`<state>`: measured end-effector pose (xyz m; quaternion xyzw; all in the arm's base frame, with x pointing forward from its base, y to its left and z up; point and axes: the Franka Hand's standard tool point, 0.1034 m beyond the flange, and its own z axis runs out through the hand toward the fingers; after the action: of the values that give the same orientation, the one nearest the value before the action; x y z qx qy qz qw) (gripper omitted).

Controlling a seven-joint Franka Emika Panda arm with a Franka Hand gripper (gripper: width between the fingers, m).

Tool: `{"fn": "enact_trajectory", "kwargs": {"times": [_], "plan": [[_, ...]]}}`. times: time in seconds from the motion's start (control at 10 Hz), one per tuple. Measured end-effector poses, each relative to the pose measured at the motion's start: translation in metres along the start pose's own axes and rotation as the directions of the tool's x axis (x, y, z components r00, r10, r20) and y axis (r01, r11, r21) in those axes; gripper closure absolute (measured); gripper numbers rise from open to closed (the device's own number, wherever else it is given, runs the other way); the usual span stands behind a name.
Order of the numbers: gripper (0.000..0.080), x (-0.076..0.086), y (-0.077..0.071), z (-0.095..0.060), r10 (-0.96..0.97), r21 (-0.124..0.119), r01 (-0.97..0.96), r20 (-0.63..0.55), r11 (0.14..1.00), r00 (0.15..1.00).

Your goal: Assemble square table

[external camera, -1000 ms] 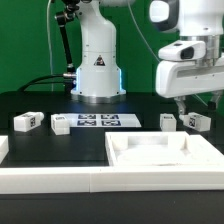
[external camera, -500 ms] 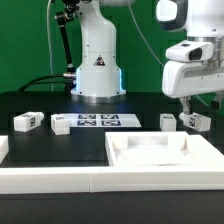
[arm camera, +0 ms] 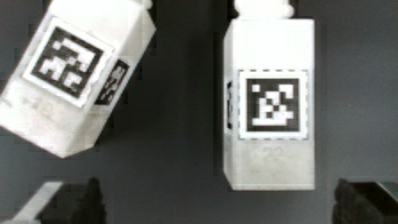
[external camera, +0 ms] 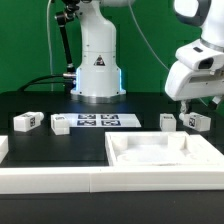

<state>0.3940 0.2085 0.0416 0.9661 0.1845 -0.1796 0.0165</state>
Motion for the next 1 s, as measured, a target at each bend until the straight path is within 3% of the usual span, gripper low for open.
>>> {"fn": "enact_trajectory", "kwargs": {"times": [0.5,1.0], "plan": [[0.0151,0.005,-0.005,0.009,-0.004,0.001,0.004,0.269,1.0,0.963],[0.0151,0.006,-0.005,0.023,-0.01,0.01,0.005,0.523,1.0,0.852]]}}
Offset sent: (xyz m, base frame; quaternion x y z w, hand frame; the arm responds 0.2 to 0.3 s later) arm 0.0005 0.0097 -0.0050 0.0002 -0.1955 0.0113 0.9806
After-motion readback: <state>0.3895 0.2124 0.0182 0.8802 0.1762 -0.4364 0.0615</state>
